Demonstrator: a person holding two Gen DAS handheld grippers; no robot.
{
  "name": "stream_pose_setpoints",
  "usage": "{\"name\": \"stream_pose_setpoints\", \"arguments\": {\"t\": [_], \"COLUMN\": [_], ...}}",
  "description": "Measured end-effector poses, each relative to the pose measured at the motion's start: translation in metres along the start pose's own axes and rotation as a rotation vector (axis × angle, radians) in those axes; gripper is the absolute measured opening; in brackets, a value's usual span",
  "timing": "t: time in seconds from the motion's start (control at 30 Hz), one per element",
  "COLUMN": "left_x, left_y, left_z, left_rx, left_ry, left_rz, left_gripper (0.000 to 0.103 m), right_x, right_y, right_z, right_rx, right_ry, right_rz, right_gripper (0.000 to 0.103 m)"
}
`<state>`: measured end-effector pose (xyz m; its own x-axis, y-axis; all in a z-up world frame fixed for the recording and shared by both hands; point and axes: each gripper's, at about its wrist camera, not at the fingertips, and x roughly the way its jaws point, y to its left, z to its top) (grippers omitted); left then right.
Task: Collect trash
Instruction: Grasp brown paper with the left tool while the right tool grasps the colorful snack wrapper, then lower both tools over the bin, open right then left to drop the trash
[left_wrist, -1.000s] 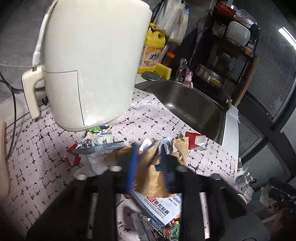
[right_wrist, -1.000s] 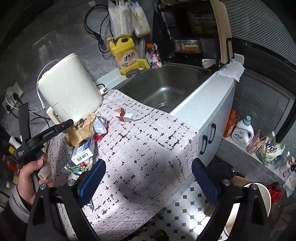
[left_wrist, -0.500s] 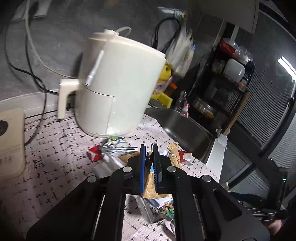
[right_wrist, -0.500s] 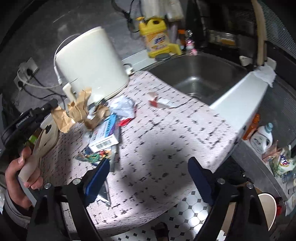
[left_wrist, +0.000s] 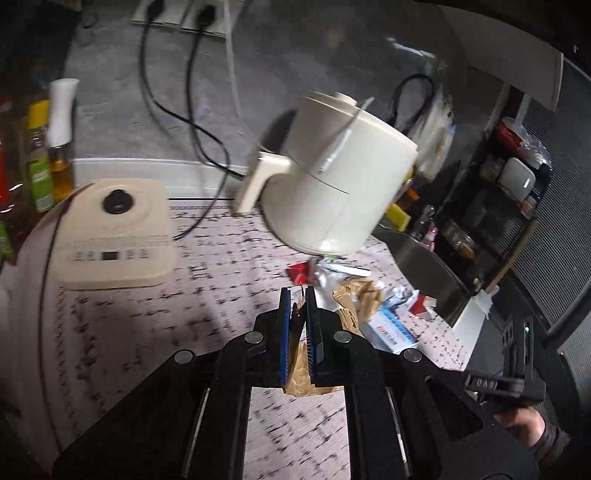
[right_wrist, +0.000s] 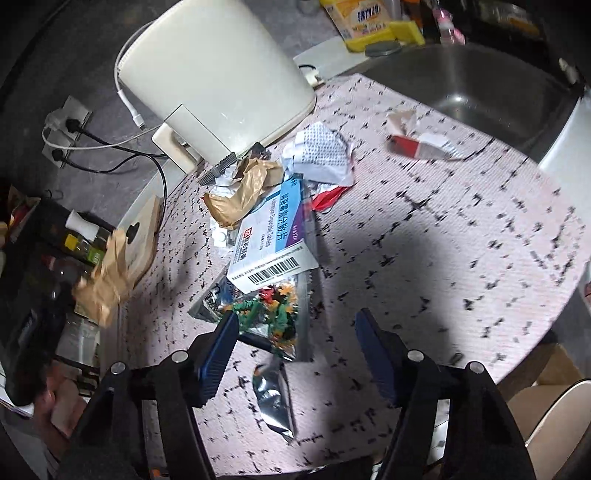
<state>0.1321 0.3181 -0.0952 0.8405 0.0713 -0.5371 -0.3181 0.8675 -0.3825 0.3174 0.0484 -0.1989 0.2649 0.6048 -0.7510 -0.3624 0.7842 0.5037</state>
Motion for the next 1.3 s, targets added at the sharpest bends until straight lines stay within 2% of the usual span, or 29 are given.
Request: {"name": "stream_pose_setpoints", "arguments": {"t": [0.13,0.2,0.27,0.37,0.57,0.83,1.0,1.3], "left_x": [-0.027,-0.037,-0.046,-0.055,-0.069,-0.065,-0.052,-0.019], "left_y": [0.017,0.024,0.029,0.033,0.020,-0.012,-0.039,-0.101], "left_z": [-0.006,-0.010,-0.016,-0.022,-0.030,-0.044,-0.051,-0.063], "left_rx": [-0.036,-0.059,-0.078,-0.095,-0.099,-0.084,-0.055,0.013], "left_ry": [-0.031,-0.038,-0.042,-0.049,-0.067,-0.061,-0.035,0.030], "left_rz": [0.060,0.089,0.113,0.132,0.139,0.087,0.036,-0.086], "left_gripper": [0.008,0.008,0.008,0.008,0.008,0.008,0.008,0.008], "right_x": [0.020,0.026,0.034,0.036,0.018,-0.020,-0.048,-0.110], "right_y": [-0.005,-0.007,-0.007,-0.003,0.016,0.017,-0.005,-0.072], "right_z": [0.004,0.004,0.004,0.002,-0.001,-0.008,-0.011,-0.023], "right_rx": [0.056,0.074,0.090,0.084,0.006,-0.045,-0.025,0.055], "right_ry": [0.080,0.114,0.159,0.183,0.178,0.160,0.120,0.014], "right_rz": [0.039,0.070,0.107,0.139,0.182,0.211,0.201,0.135], "right_gripper": [0.065,0.052,0.023,0.005,0.004,0.004,0.003,0.004]}}
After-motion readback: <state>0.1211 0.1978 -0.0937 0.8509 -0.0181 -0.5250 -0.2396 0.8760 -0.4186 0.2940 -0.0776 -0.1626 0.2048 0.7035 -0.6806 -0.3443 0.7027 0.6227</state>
